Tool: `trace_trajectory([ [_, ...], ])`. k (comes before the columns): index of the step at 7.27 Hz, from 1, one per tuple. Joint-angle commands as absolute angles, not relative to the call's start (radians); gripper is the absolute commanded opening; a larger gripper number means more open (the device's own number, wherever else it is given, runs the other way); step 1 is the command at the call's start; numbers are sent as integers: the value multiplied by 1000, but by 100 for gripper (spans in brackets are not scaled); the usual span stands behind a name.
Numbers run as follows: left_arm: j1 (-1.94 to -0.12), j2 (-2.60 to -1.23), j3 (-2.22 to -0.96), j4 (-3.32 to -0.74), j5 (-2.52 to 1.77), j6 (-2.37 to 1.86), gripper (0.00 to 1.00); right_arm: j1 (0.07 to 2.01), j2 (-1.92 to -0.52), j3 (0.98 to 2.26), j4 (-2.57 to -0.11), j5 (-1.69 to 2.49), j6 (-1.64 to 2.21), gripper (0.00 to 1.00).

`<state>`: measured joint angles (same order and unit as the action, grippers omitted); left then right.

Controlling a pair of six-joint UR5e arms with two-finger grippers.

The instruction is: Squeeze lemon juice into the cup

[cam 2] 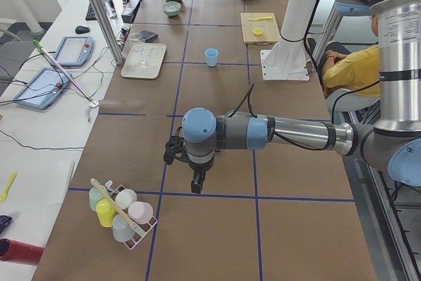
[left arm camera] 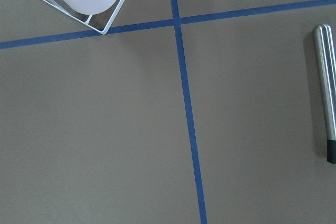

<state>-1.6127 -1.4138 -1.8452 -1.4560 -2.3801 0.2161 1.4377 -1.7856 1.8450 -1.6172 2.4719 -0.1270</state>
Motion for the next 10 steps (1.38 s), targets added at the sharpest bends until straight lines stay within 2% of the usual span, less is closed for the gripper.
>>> trace_trajectory([
  [1, -1611, -1416, -1855, -1463, -2385, 218, 100, 1382, -1795, 1856, -1487, 2508, -51, 100],
  [2, -1599, -1414, -1853, -1489, -2393, 219, 100, 1299, -1808, 1861, -1403, 2514, 103, 100],
  [4, -1595, -1419, -1833, -1531, -2431, 216, 100, 1102, -1839, 1862, -1028, 2488, 465, 100],
  [6, -1595, -1433, -1828, -1542, -2434, 216, 100, 892, -1847, 1905, -838, 2374, 845, 100],
  [8, -1595, -1433, -1825, -1597, -2436, 216, 100, 558, -1862, 2062, -836, 2065, 1137, 100],
  [10, -1591, -1434, -1824, -1626, -2437, 216, 100, 360, -1885, 2135, -842, 1895, 1298, 100],
])
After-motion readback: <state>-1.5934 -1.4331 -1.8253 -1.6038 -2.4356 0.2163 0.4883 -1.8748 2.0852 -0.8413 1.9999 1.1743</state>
